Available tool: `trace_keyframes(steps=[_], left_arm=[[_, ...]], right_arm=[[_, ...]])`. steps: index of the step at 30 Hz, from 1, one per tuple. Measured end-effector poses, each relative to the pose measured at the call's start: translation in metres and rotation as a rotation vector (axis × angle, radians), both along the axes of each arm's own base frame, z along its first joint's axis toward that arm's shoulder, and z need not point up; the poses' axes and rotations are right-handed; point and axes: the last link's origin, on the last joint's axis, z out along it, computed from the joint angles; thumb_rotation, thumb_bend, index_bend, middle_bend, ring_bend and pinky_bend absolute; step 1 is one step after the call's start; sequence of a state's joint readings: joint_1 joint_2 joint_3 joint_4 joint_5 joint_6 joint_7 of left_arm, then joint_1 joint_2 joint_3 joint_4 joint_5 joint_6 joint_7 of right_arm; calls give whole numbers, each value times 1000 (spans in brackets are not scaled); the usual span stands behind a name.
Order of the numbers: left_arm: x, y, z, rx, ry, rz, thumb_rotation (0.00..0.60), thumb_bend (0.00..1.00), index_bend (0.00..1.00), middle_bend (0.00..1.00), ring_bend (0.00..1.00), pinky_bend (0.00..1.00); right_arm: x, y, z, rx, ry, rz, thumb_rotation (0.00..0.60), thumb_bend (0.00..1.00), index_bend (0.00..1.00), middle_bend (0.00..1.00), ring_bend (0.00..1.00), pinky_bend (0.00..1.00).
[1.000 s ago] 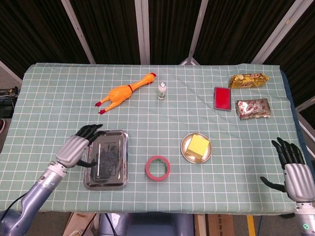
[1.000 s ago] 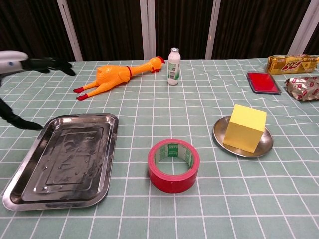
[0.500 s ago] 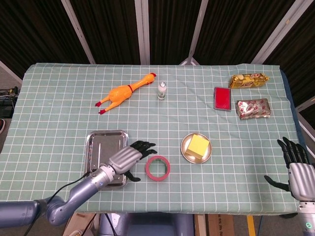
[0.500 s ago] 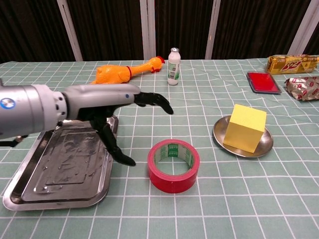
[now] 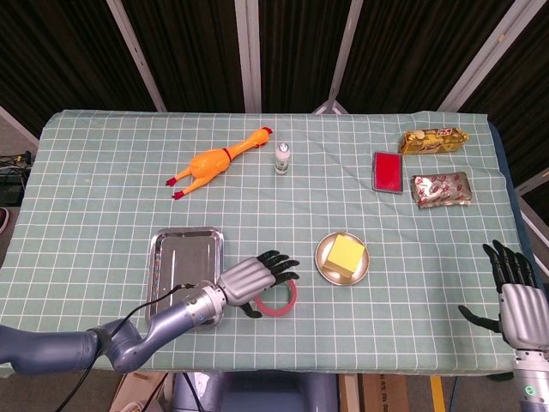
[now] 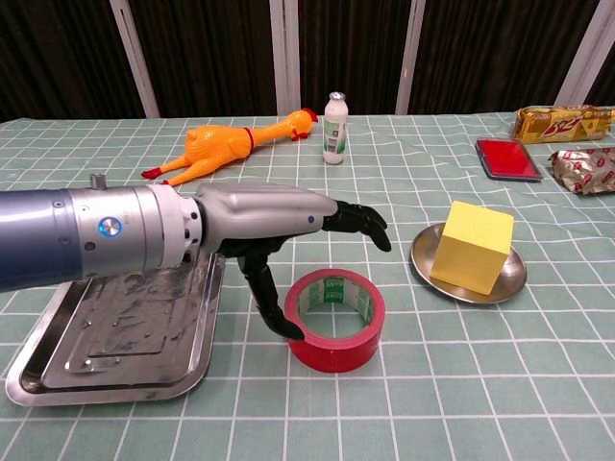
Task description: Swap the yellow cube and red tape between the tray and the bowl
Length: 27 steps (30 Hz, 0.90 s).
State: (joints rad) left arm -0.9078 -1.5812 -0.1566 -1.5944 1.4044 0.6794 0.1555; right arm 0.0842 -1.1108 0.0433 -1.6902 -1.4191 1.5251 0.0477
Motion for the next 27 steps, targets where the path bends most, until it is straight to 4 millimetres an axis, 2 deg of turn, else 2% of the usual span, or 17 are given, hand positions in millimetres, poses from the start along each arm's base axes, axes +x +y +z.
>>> trace_keyframes(steps=[15, 19, 23, 25, 27], left_arm=[[-15, 4, -30, -54, -2, 0, 600, 0, 147, 0, 0, 1], [-18, 5, -36, -55, 10, -4, 600, 19, 147, 0, 0, 35], [-17, 4, -42, -61, 16, -9, 600, 129, 153, 14, 6, 174], [-17, 4, -43, -60, 16, -14, 600, 216, 167, 62, 44, 257], [-15, 4, -44, -53, 13, -20, 600, 320, 190, 151, 126, 339]], right_arm=[[0, 0, 2, -24, -14, -23, 600, 0, 0, 0, 0, 0], [-1, 0, 3, -30, -24, -26, 600, 0, 0, 0, 0, 0], [-1, 0, 3, -28, -33, -27, 600, 0, 0, 0, 0, 0], [-1, 0, 3, -27, -36, -25, 600, 0, 0, 0, 0, 0], [-1, 0, 3, -28, -39, -23, 600, 0, 0, 0, 0, 0]])
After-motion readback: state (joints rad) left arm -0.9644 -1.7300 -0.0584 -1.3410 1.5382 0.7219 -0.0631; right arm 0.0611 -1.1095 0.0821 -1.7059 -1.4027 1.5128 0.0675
